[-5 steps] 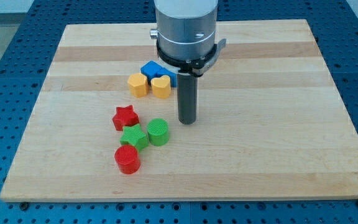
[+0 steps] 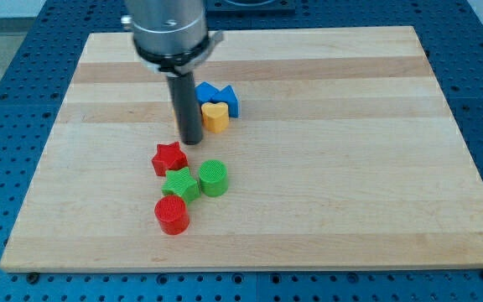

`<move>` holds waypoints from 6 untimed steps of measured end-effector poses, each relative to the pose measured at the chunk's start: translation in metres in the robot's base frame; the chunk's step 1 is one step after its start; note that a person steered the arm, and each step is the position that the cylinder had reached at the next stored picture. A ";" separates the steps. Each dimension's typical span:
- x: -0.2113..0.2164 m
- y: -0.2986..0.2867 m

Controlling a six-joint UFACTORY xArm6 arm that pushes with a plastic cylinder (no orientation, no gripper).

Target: Move the yellow heart away from the yellow hexagon

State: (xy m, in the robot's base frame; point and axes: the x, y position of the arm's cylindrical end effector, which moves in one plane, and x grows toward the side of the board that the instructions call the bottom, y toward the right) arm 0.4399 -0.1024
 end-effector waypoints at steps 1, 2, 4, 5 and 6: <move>0.001 -0.029; -0.012 -0.034; -0.035 -0.022; -0.035 -0.002; -0.033 0.035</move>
